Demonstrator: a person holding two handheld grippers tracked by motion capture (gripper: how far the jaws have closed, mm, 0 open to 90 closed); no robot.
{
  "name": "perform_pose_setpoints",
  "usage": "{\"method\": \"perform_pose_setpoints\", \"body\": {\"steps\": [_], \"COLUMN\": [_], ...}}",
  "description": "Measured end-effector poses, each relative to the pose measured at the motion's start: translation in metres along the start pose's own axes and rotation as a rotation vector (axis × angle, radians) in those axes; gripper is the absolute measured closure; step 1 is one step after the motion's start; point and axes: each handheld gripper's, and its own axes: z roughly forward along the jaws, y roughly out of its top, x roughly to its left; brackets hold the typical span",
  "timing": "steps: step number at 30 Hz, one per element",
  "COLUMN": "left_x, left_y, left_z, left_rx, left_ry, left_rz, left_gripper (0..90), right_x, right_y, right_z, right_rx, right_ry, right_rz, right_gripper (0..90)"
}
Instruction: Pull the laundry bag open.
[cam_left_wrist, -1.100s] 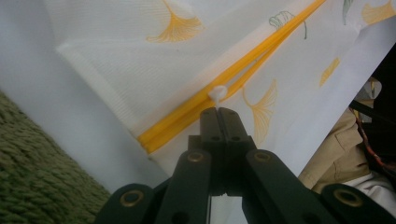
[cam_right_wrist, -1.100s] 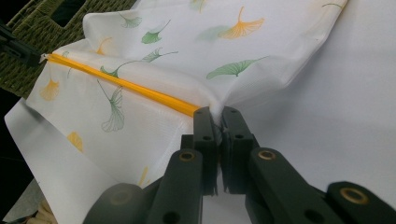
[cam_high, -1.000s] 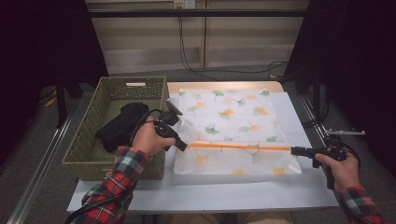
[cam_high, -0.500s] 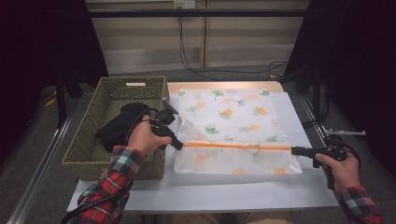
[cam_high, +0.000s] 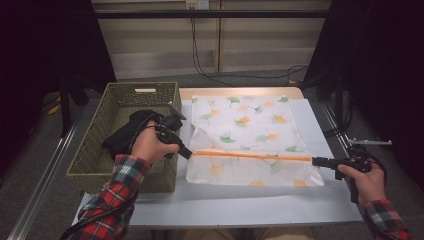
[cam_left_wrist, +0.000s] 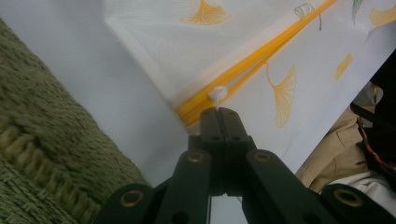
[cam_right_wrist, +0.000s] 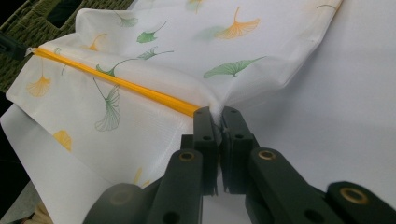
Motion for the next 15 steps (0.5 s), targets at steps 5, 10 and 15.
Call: {"method": "perform_pose_setpoints", "body": {"steps": [5, 10, 15], "left_x": [0.0044, 0.0053, 0.0048], "left_y": [-0.0009, -0.0017, -0.0023], "left_z": [-0.0067, -0.0096, -0.0097], "left_rx": [0.023, 0.016, 0.003], "left_ry": [0.018, 0.019, 0.022], "left_rz": [0.019, 0.011, -0.006], "left_gripper": [90.0, 90.0, 90.0], "right_x": [0.0001, 0.0003, 0.0003], "right_y": [0.0003, 0.0002, 0.0002], "right_z": [-0.0003, 0.0001, 0.0001], "right_rx": [-0.001, -0.001, -0.001], "right_ry": [0.002, 0.002, 0.003], "right_rz": [0.002, -0.001, 0.0], "right_gripper": [86.7, 86.7, 86.8]}}
